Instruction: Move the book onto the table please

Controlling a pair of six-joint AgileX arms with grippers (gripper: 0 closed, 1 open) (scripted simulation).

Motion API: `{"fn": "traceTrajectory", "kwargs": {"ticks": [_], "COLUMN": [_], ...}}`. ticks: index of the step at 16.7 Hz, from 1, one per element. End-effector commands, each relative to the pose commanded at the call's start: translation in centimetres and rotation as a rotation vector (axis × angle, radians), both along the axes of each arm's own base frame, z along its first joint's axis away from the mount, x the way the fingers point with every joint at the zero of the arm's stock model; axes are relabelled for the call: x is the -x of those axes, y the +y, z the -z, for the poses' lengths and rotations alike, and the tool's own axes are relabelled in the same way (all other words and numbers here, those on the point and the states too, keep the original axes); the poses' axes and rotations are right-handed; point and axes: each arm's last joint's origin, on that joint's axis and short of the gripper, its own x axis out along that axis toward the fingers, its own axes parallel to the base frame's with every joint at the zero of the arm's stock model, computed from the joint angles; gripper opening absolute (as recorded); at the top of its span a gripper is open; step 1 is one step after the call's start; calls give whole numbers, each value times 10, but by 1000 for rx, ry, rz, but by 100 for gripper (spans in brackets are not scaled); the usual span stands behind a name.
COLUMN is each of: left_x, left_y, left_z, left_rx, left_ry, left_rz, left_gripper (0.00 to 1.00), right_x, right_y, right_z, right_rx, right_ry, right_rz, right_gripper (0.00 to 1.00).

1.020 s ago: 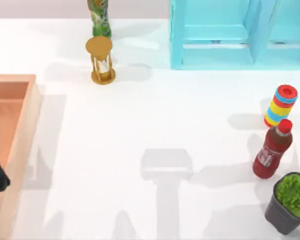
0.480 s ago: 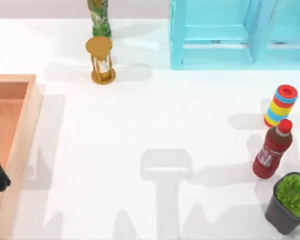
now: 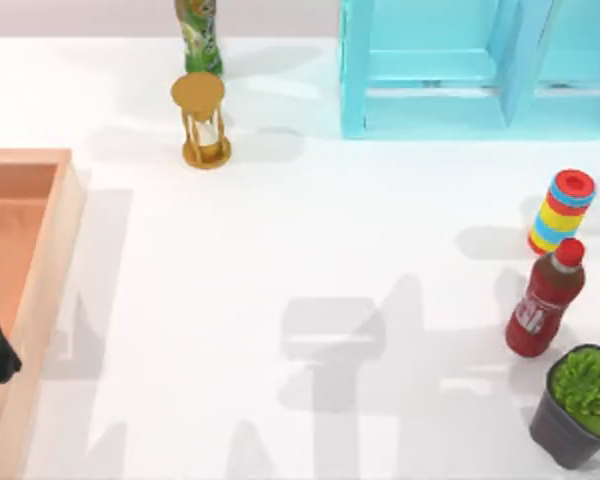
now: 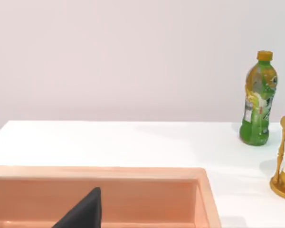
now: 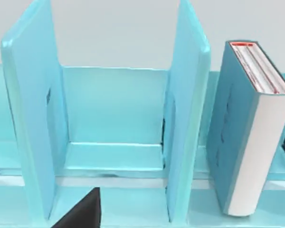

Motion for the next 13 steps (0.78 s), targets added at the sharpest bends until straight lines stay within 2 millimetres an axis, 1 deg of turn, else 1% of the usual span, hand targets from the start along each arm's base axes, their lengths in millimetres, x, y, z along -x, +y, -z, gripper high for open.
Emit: {"fn": "traceTrajectory", "kwargs": {"ticks": [1, 3, 5, 7, 10, 12, 13], "left_x": [0, 0, 0, 0, 0, 0, 0], "left_y": [0, 0, 0, 0, 0, 0, 0], "left_z": [0, 0, 0, 0, 0, 0, 0], "left_rx": [0, 0, 0, 0, 0, 0, 0], "left_ry": [0, 0, 0, 0, 0, 0, 0], "left_rz": [0, 0, 0, 0, 0, 0, 0], "left_gripper": [100, 100, 100, 100, 100, 100, 100], "right_x": [-20, -58, -91, -117, -140, -147, -148], "right_y": [-9, -30, -51, -70, -90, -97, -98], "right_z": [2, 15, 35, 58, 88, 100, 103], "right_rx": [-2, -10, -21, -33, -48, -54, -56], "right_ry": [24, 71, 114, 150, 187, 202, 205], "right_rz": [3, 7, 11, 13, 14, 13, 13], "right_gripper": [100, 100, 100, 100, 100, 100, 100]}}
